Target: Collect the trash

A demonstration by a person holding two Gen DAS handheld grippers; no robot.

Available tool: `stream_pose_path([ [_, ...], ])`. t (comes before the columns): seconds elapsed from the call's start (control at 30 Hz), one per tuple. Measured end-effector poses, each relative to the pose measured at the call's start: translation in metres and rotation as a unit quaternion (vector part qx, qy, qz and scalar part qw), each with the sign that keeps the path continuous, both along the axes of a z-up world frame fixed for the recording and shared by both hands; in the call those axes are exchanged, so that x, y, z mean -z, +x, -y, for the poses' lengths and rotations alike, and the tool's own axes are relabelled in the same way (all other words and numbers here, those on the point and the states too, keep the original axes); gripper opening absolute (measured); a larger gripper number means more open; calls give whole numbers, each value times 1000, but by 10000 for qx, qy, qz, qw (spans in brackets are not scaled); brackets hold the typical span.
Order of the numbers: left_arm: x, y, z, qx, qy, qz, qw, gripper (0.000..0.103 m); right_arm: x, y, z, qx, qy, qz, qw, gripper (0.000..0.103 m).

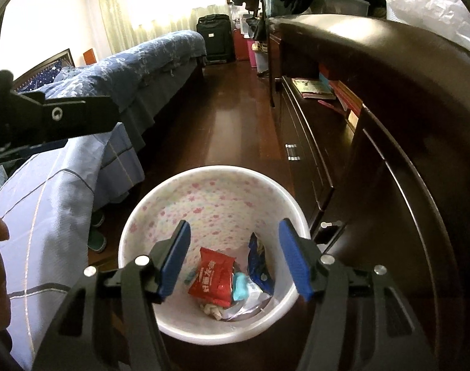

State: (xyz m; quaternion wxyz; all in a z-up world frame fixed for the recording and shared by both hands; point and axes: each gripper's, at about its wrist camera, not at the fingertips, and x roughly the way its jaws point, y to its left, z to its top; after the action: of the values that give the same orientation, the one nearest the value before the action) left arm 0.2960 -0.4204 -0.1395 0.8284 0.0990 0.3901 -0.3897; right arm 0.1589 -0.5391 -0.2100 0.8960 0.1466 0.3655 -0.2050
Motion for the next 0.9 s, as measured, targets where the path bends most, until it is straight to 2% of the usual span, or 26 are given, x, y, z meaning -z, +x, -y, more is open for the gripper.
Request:
stream_pose_path([
  [0.17,-6,-5,-9,-56,-22,21,10000,99,-10,-9,-3,44,-25,43,10000,63],
  [0.4,-31,-15,-56,-483,-173,147,9986,99,-38,-35,-23,111,-235,211,9994,81],
  [0.53,-48,-27,-105,-1010,-147,372,9941,99,-53,-44,-59,-198,-250,339,9989,91],
  [0.63,-59,-38,-148,-1464,-99,573,9875,99,-62,-46,-98,-638,-194,393,9970,97],
  [0.77,-73,-55,-209,-1972,-123,745,9775,99,-73,-48,-157,-1246,-66,463,9911,99],
  [0.9,-85,-80,-279,-2641,-167,946,9597,99,-81,-47,-208,-1657,-31,417,9853,100],
])
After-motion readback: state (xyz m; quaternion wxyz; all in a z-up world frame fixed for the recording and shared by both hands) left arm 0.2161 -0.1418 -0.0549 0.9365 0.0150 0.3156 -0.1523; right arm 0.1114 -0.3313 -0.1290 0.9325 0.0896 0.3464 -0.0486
